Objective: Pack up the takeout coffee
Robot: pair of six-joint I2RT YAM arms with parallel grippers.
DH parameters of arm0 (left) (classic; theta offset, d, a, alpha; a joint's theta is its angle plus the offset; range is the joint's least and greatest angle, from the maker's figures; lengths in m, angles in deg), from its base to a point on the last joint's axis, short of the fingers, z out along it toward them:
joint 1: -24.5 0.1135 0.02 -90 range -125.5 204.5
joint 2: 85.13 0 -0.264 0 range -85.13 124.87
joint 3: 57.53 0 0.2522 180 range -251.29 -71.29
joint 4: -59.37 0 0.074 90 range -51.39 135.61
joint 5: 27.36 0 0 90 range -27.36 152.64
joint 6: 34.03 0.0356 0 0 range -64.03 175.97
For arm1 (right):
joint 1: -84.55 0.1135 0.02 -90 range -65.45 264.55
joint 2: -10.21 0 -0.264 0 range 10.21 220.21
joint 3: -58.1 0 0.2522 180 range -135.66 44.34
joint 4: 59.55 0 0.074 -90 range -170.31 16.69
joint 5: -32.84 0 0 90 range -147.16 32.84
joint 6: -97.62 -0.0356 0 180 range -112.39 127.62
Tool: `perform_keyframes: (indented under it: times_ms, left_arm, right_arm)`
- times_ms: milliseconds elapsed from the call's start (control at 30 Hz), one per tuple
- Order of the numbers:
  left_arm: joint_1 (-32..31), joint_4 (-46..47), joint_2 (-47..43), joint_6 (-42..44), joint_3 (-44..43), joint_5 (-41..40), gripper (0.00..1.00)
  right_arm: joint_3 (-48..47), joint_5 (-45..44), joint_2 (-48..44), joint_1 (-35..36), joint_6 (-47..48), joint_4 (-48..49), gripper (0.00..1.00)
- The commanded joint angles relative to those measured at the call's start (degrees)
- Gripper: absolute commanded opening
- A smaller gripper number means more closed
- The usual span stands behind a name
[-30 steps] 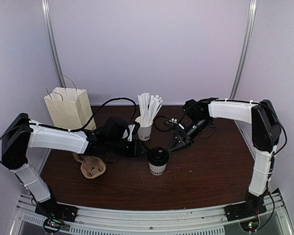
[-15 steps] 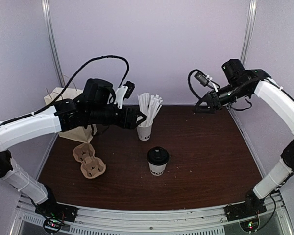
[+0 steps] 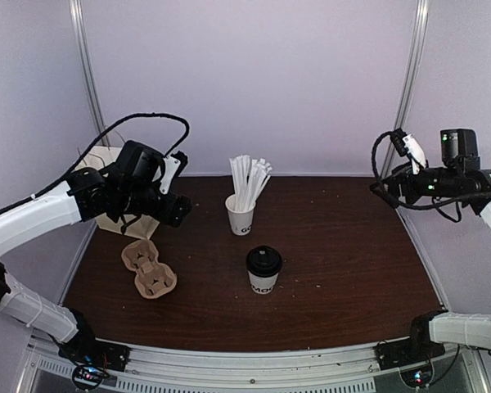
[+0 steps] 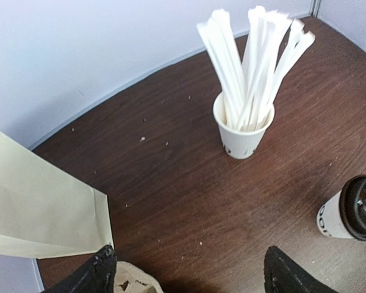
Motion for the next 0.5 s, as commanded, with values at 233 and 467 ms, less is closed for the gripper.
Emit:
perform_keyframes:
  times_ms: [233, 467]
  left_arm:
    - [2.43, -11.01, 2.77, 2.73, 4.57, 7.20, 0.89]
    - [2.52, -15.48, 0.83, 2.33, 5.97, 19.51, 0.76]
  right_arm:
    - [18.51, 7.15, -8.24, -3.45, 4.35, 1.02, 1.00]
    - [20.23, 12.14, -6.73, -3.49, 6.05, 1.22, 1.00]
